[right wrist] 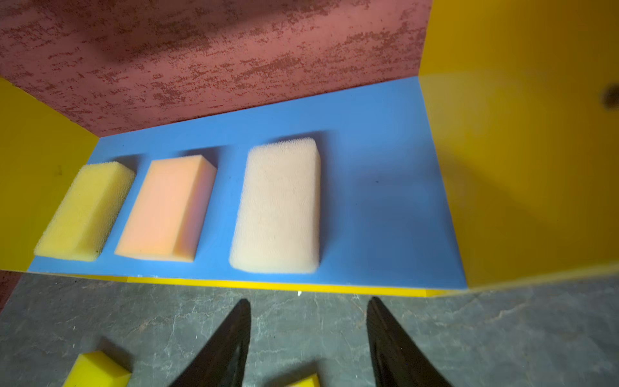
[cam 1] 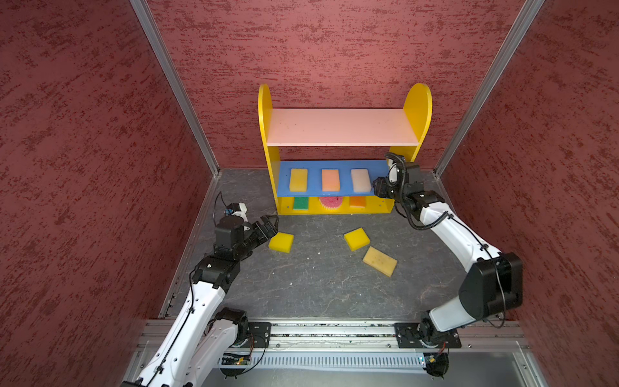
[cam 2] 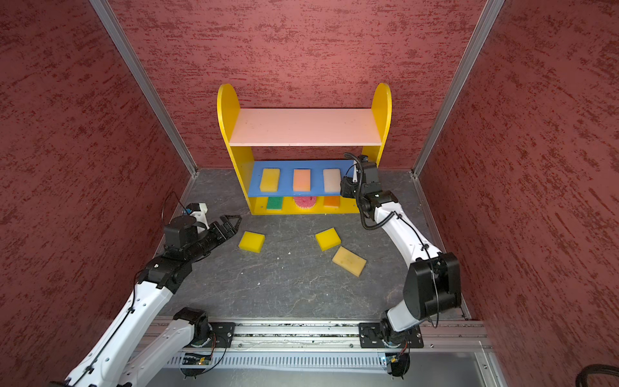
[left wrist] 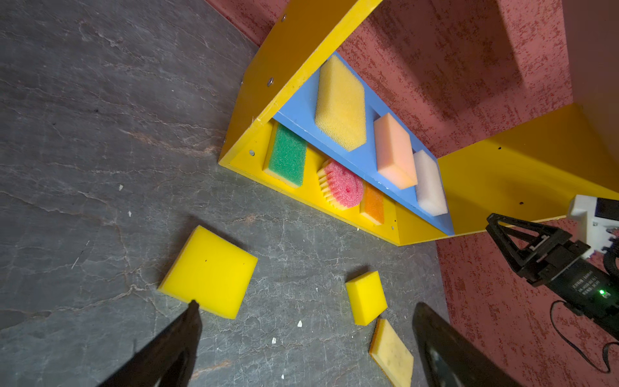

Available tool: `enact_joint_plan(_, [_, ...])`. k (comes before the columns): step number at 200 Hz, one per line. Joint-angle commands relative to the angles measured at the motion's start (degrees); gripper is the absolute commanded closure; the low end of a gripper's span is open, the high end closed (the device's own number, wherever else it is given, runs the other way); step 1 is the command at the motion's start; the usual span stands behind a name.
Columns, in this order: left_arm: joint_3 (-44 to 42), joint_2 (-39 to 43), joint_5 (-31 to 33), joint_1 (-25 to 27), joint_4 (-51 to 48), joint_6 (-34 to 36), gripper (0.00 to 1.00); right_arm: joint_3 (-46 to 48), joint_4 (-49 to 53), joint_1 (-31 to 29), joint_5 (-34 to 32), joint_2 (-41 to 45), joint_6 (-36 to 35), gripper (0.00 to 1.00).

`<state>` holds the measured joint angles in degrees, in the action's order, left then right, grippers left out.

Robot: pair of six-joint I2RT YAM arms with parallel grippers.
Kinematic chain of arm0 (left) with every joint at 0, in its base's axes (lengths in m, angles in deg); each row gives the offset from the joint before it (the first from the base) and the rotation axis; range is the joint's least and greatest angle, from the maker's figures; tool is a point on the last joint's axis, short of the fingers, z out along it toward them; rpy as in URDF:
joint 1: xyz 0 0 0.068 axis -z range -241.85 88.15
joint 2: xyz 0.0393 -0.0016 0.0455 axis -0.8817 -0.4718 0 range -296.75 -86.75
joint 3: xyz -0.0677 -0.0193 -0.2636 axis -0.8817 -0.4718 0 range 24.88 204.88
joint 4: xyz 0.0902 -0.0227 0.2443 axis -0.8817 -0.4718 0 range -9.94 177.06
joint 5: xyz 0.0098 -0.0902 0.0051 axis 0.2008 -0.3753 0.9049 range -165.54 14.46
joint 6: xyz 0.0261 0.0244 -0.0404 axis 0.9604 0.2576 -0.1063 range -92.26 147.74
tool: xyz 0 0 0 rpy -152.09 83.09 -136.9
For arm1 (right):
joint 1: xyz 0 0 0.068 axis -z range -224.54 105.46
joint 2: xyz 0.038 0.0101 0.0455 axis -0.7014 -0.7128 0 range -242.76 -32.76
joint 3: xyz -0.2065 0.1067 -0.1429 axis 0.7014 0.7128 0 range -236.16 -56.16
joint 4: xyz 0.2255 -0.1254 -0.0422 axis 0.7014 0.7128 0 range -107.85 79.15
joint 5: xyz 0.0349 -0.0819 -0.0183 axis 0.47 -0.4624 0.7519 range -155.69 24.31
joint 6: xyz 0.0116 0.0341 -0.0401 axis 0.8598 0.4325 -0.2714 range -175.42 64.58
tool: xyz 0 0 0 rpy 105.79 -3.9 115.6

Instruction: Place and organize the cleaning sponges onto the shelf

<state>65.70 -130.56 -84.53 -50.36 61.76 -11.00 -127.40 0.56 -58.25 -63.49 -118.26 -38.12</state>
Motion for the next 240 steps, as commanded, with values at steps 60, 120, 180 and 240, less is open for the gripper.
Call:
enact_joint_plan(60, [-0.7, 3.6, 1.6, 1.9, -5.5, -1.5, 0.29, 26.3, -9.8, 0.2, 9.1, 13.5, 12.0, 0.6])
enact_joint_plan(120, [-6.1, 4.1, 4.6, 2.7, -5.9, -5.5, 0.21, 36.5, -14.6, 0.3, 8.2, 11.6, 10.5, 0.47])
enact_joint_plan(180, [-5.8, -0.5, 5.4, 2.8, -3.3, -6.1, 0.23, 28.5, -21.2, 0.3, 11.9, 7.7, 9.4, 1.0])
enact_joint_plan(240, [-3.5, -5.5, 5.0, 2.6, -2.0, -4.2, 0.22, 19.2, -26.3, 0.4, 11.9, -1.0, 12.0, 1.0])
